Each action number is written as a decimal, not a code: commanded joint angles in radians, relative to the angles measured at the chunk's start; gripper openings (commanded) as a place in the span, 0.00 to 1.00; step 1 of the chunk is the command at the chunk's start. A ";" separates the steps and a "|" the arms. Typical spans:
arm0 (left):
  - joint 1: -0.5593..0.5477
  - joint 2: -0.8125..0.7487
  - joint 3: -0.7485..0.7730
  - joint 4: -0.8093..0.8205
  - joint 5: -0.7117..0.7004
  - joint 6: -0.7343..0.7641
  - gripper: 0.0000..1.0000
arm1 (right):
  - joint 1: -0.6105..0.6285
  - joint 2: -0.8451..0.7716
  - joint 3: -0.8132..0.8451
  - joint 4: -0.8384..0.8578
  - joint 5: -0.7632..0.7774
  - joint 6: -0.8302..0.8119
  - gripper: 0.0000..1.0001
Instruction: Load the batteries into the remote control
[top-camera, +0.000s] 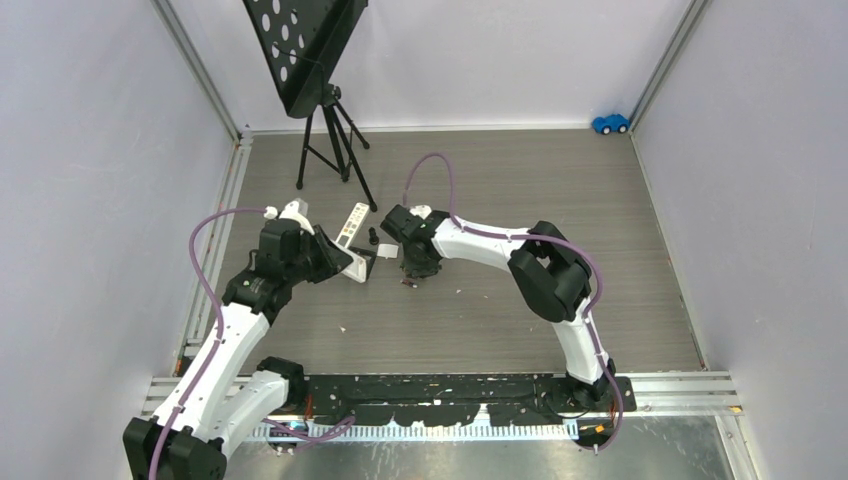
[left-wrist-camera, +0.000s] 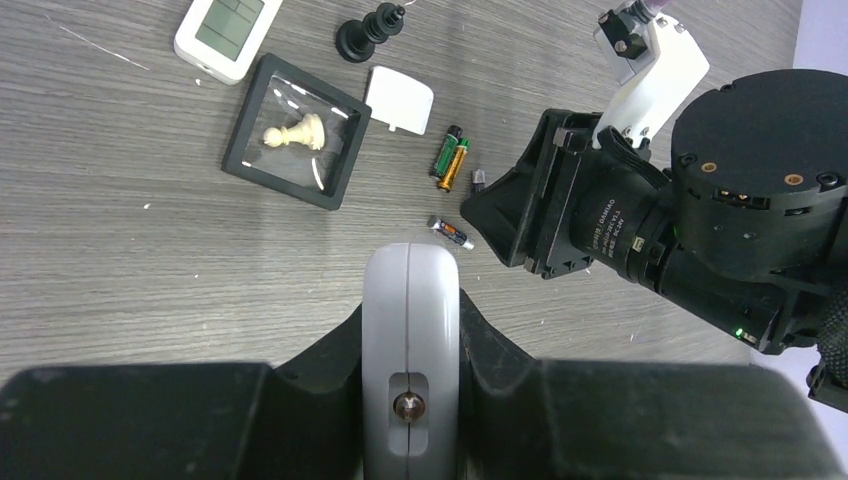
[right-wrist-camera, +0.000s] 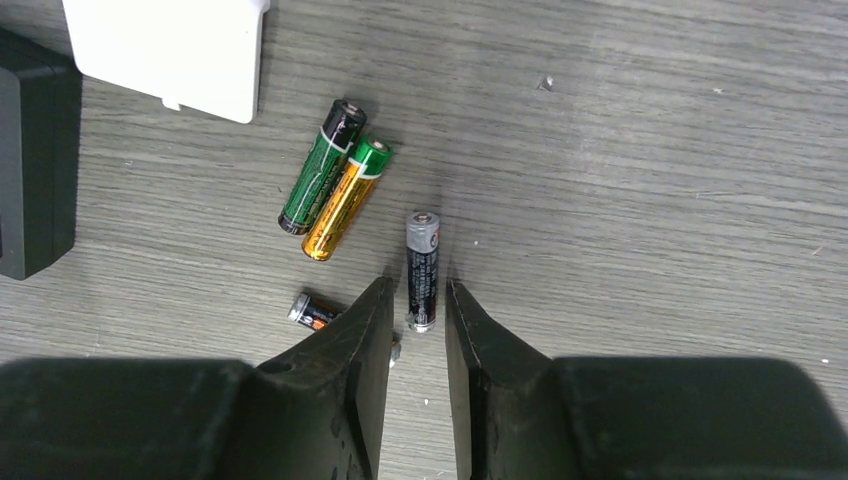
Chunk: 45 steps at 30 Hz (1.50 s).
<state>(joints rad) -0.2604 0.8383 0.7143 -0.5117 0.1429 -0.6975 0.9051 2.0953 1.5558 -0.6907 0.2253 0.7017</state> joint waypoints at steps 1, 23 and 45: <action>0.001 -0.017 0.006 0.056 0.024 0.012 0.00 | -0.018 0.008 0.026 0.010 0.025 -0.013 0.29; 0.000 -0.044 -0.202 0.906 0.289 -0.507 0.00 | -0.008 -0.761 -0.329 0.368 0.047 0.050 0.07; -0.002 0.038 -0.225 1.275 0.302 -0.814 0.00 | 0.132 -0.694 -0.029 0.334 0.184 -0.025 0.07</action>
<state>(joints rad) -0.2604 0.8814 0.4805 0.6758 0.4305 -1.4891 1.0195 1.3823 1.4422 -0.3420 0.3145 0.7132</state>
